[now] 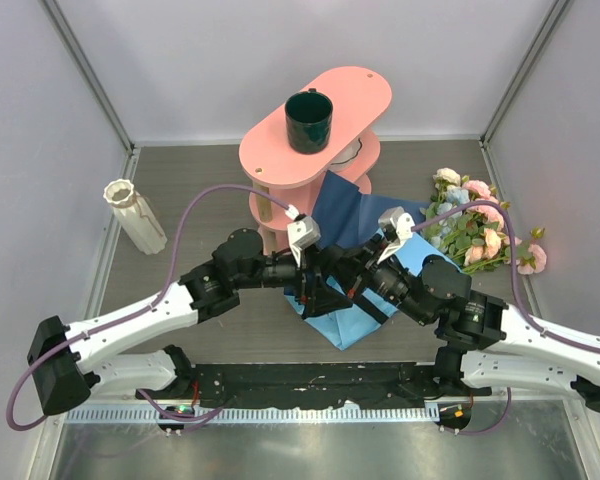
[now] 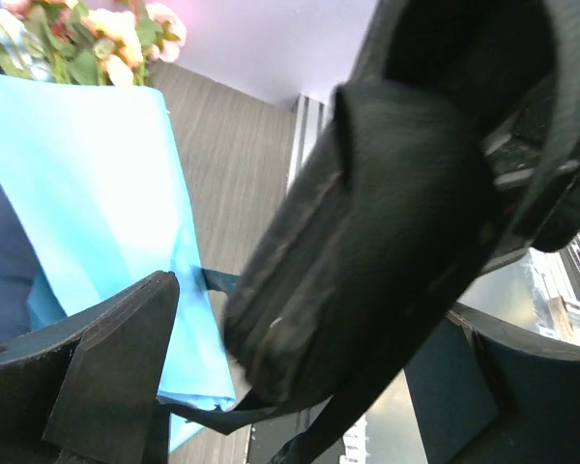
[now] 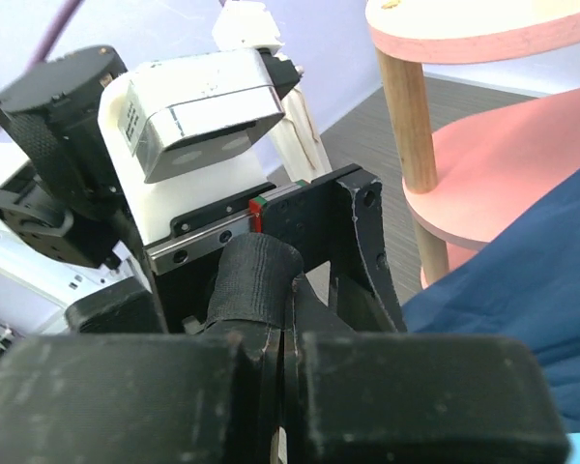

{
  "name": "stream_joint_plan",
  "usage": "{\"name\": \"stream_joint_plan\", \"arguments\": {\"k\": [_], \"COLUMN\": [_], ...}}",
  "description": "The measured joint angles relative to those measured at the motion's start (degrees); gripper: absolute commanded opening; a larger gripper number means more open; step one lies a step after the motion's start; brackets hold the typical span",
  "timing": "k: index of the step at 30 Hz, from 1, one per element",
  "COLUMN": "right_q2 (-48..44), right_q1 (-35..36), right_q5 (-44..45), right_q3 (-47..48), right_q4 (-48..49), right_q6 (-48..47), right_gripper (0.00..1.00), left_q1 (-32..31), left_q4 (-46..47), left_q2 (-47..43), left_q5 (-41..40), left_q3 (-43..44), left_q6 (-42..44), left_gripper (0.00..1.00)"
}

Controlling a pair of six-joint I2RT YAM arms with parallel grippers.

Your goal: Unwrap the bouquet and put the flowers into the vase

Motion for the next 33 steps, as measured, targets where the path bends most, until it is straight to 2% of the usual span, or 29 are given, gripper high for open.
{"name": "stream_joint_plan", "arguments": {"k": [1, 4, 5, 7, 8, 9, 10, 11, 12, 15, 18, 22, 26, 31, 33], "right_q2": [0.22, 1.01, 1.22, 1.53, 1.62, 1.66, 1.68, 1.70, 1.68, 1.57, 1.22, -1.68, -8.48, -16.48, -19.06], "right_q1": [0.00, 0.00, 0.00, 0.00, 0.00, -0.02, -0.04, -0.11, -0.11, -0.09, -0.09, -0.09, -0.09, -0.09, -0.09], "right_q5": [-0.15, -0.31, -0.26, 0.00, 0.59, 1.20, 2.14, 2.73, 3.28, 5.27, 9.14, 14.10, 15.85, 17.81, 19.23], "right_q3": [0.00, -0.42, -0.85, -1.40, -1.62, -1.75, -1.77, -1.77, -1.77, -1.60, 0.24, 2.62, 2.64, 3.13, 3.19], "right_q4": [0.85, 3.48, 4.48, 5.33, 5.64, 5.79, 5.84, 5.86, 5.81, 4.50, -1.18, -9.60, -15.56, -21.35, -22.86], "right_q6": [0.44, 1.60, 2.14, 2.78, 3.15, 3.52, 3.82, 4.31, 4.57, 5.33, 4.94, 4.59, 4.15, 4.04, 4.15], "right_gripper": [0.01, 0.01, 0.01, 0.01, 0.01, 0.01, 0.04, 0.10, 0.34, 0.70, 0.82, 0.91, 0.91, 0.91, 0.91], "left_q1": [0.46, 2.16, 2.69, 3.67, 3.98, 4.31, 4.55, 4.66, 4.68, 4.83, 5.01, 5.03, 5.22, 5.62, 5.84], "left_q4": [1.75, 5.38, 6.08, 6.84, 6.95, 6.91, 6.88, 6.73, 6.51, 4.00, 0.52, -3.85, -7.10, -14.32, -17.09], "left_q2": [-0.39, -1.86, -2.12, -2.29, -2.38, -2.54, -2.69, -2.89, -3.13, -4.00, -5.84, -11.65, -17.44, -18.43, -18.12], "left_q5": [-0.24, -1.33, -1.77, -2.40, -2.56, -2.78, -2.93, -3.17, -3.45, -5.38, -8.22, -15.23, -24.81, -40.06, -49.11], "left_q3": [-0.74, -3.13, -3.50, -3.61, -3.61, -3.61, -3.61, -3.58, -3.52, -2.91, -2.40, -2.38, -1.20, 6.34, 10.12], "left_q6": [-0.85, -3.26, -3.85, -4.48, -4.42, -4.42, -4.42, -4.09, -3.48, -1.51, 1.44, 5.84, 9.38, 13.38, 14.91], "left_gripper": [0.90, 0.69, 0.59, 0.47, 0.28, 0.17, 0.00, 0.00, 0.00, 0.00, 0.00, 0.00, 0.00, 0.00, 0.00]}}
